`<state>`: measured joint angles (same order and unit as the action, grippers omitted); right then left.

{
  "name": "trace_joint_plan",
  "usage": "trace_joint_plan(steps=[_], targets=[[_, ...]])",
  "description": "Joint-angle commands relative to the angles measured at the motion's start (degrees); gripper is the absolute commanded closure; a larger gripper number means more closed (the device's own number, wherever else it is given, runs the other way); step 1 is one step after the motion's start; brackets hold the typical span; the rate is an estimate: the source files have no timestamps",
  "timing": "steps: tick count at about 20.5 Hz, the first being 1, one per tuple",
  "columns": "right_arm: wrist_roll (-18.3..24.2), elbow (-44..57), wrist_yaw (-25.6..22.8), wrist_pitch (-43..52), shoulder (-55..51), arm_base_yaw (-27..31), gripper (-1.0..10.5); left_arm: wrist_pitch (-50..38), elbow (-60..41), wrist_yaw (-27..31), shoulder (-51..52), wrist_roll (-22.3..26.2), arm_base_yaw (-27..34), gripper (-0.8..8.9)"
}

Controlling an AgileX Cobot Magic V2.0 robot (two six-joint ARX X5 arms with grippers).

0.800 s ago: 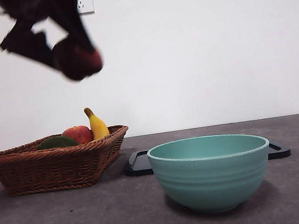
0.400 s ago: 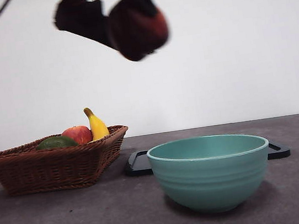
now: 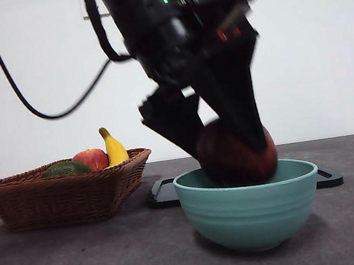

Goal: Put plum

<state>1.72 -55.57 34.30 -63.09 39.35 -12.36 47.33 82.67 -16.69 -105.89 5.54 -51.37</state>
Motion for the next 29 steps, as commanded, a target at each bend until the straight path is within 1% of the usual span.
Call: trace_joint_plan(steps=[1, 7, 8, 10, 11, 17, 20, 25, 29], targets=[[0.20, -1.05, -0.04, 0.44, 0.24, -0.26, 5.5, -1.64, 1.11, 0.63, -3.06, 1.16, -0.94, 5.73], [0.22, -1.05, -0.07, 0.46, 0.24, -0.26, 5.5, -2.14, 1.11, 0.70, -6.08, 1.53, -1.20, 5.58], [0.22, -1.05, -0.07, 0.44, 0.24, -0.26, 5.5, -2.14, 1.11, 0.70, -6.08, 1.51, -1.27, 5.16], [0.22, -1.05, -0.04, 0.44, 0.24, -0.26, 5.5, -2.14, 1.11, 0.70, -6.08, 1.53, -1.38, 3.82], [0.22, -1.05, -0.07, 0.44, 0.24, -0.26, 5.5, -2.12, 1.11, 0.70, -6.08, 1.51, -1.38, 3.67], [0.24, -1.05, -0.07, 0.46, 0.24, -0.26, 5.5, -1.57, 1.31, 0.63, -5.95, 1.31, -1.51, 3.68], [0.24, -1.05, -0.22, 0.46, 0.24, -0.26, 5.5, -0.11, 2.95, 0.61, -4.44, 1.29, -1.38, 3.69], [0.24, -1.05, -0.22, 0.46, 0.24, -0.26, 5.5, -0.24, 6.62, 0.61, 2.21, 1.20, 0.33, 3.69], [0.28, -1.05, -0.26, 0.48, 0.24, -0.26, 5.5, -0.17, 7.06, 0.61, 10.54, 0.83, 4.68, 3.76]])
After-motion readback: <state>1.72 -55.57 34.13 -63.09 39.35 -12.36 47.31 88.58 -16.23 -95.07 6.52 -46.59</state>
